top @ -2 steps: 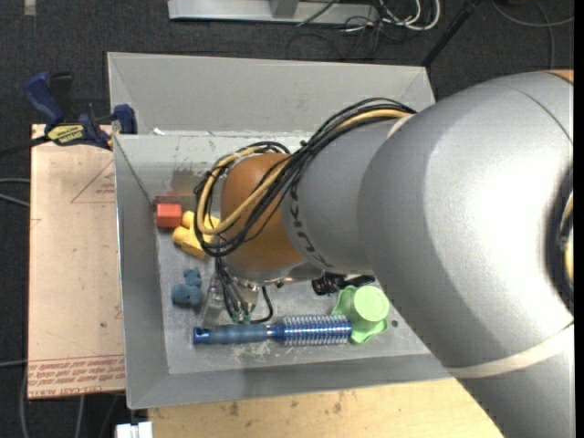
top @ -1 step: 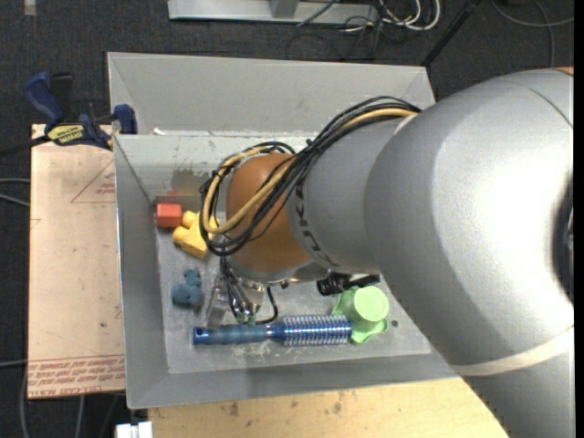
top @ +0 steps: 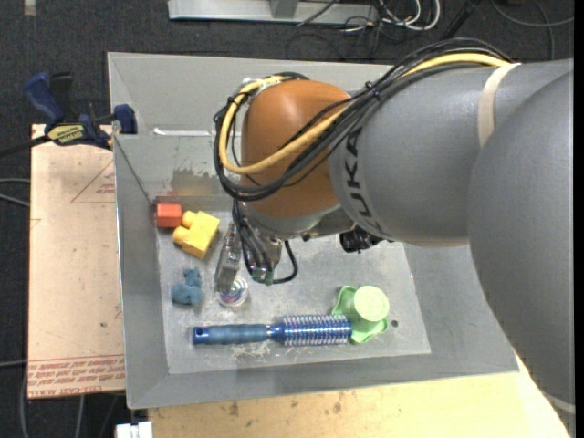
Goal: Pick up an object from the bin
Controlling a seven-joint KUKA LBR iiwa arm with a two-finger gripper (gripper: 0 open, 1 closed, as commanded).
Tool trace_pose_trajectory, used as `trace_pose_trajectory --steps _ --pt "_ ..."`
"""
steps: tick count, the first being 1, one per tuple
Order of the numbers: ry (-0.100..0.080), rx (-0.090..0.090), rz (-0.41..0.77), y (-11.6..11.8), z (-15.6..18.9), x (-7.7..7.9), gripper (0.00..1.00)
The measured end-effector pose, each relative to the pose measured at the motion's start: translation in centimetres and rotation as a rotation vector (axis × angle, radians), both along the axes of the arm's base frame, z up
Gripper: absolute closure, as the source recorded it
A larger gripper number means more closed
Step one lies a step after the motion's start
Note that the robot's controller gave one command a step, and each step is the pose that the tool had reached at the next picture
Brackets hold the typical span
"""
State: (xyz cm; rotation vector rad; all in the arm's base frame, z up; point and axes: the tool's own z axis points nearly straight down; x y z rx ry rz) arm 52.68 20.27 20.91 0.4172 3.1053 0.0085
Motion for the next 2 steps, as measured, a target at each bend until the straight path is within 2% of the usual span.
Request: trace_pose_trajectory --steps 1,2 --pt "0.007 -0.004 0.0 -0.1 -0.5 -0.2 0.0" --pt "0.017 -0.007 0.168 -4.1 -11.1 -3.4 0.0"
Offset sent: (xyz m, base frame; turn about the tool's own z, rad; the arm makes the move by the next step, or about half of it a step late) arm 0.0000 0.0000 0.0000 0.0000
